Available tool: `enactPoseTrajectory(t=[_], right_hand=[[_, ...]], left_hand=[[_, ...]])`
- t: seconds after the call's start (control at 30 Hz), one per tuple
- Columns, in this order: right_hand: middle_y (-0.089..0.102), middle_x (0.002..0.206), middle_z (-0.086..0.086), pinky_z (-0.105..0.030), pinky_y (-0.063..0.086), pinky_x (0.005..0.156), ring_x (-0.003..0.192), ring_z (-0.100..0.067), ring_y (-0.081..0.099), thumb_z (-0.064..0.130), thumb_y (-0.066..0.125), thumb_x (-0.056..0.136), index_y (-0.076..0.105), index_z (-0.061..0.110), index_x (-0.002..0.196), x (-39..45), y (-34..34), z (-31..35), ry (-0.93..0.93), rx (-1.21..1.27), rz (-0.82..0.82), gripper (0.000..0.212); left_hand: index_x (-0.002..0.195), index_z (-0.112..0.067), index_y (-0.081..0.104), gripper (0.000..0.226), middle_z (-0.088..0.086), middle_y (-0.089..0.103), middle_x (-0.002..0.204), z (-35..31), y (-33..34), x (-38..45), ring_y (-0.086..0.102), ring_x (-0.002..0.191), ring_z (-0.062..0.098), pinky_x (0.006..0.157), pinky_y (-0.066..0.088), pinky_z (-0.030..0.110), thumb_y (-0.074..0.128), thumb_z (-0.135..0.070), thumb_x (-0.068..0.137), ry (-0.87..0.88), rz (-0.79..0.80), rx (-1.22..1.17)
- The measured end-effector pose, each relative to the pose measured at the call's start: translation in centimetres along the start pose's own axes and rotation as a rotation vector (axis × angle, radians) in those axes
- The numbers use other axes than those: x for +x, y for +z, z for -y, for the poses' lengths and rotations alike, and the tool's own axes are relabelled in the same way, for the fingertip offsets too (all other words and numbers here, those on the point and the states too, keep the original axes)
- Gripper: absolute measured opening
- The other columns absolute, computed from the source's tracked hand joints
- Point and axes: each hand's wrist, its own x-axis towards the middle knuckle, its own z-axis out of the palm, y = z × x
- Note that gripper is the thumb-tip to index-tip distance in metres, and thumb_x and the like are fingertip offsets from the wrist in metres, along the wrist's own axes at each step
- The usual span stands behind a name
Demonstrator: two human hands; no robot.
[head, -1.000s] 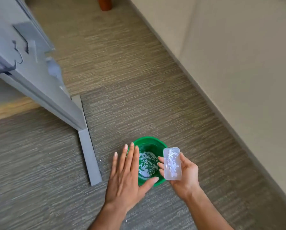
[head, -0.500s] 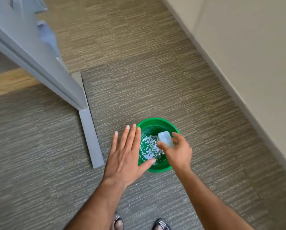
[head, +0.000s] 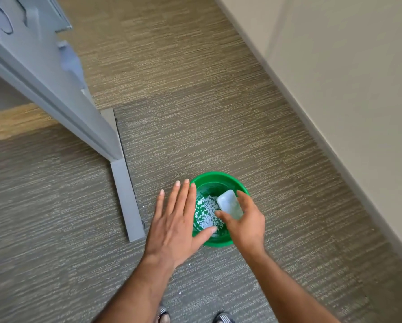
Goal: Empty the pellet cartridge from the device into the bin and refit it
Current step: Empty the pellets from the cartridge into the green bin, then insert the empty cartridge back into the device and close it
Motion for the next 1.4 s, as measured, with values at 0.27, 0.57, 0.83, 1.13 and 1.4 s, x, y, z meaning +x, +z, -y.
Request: enactPoseTrajectory(t=[0.27, 0.57, 0.83, 1.13, 1.4], right_hand=[[0.075, 0.125, -0.009, -0.053, 0.049, 0.106, 0.111, -0.023, 0.072, 0.034, 0.055, 0.099, 0.063, 0.021, 0.135, -3.4, -6.7, 5.0, 0.337, 0.943, 0.266, 0.039], [0.077, 0.102, -0.02, -0.04, 0.047, 0.071, 0.077, -0.027, 0.063, 0.044, 0.04, 0.103, 0.077, 0.015, 0.113, -8.0, -21.0, 17.0, 0.419, 1.512, 0.373, 0.049], [0.075, 0.109, -0.02, -0.04, 0.048, 0.072, 0.075, -0.027, 0.066, 0.043, 0.042, 0.102, 0.066, 0.019, 0.133, -13.1, -29.2, 30.5, 0.29, 1.499, 0.523, 0.046], [0.069, 0.115, -0.022, -0.041, 0.046, 0.072, 0.08, -0.028, 0.059, 0.042, 0.039, 0.103, 0.059, 0.017, 0.142, -19.9, -28.2, 42.6, 0.249, 1.38, 0.688, 0.05], [0.067, 0.117, -0.022, -0.042, 0.045, 0.072, 0.079, -0.028, 0.058, 0.045, 0.041, 0.102, 0.06, 0.016, 0.14, -25.8, -19.4, 49.3, 0.32, 1.327, 0.798, 0.052]], left_hand=[[0.157, -0.008, 0.013, 0.105, 0.012, 0.012, 0.167, -3.2, -7.3, -1.3, 0.008, 0.155, 0.029, 0.124, 0.019, 0.058, 0.017, -0.085, 0.085, -0.006, -0.06, -0.092], [0.156, -0.008, 0.026, 0.107, 0.008, 0.019, 0.166, -7.9, -23.6, -4.7, 0.013, 0.154, 0.026, 0.124, 0.019, 0.055, 0.024, -0.088, 0.085, 0.069, -0.258, -0.21], [0.154, -0.007, 0.029, 0.11, 0.009, 0.024, 0.165, -7.5, -38.0, -8.6, 0.02, 0.153, 0.028, 0.118, 0.015, 0.051, 0.031, -0.09, 0.082, 0.055, -0.372, -0.181], [0.159, -0.013, 0.009, 0.125, 0.006, 0.005, 0.168, 0.3, -47.9, -14.8, 0.002, 0.155, 0.026, 0.126, 0.011, 0.055, 0.028, -0.099, 0.071, -0.099, -0.449, -0.157], [0.135, -0.035, -0.044, 0.12, -0.006, -0.026, 0.163, 10.5, -49.5, -22.0, -0.021, 0.152, 0.019, 0.126, -0.005, 0.053, 0.02, -0.105, 0.061, -0.221, -0.446, -0.149]])
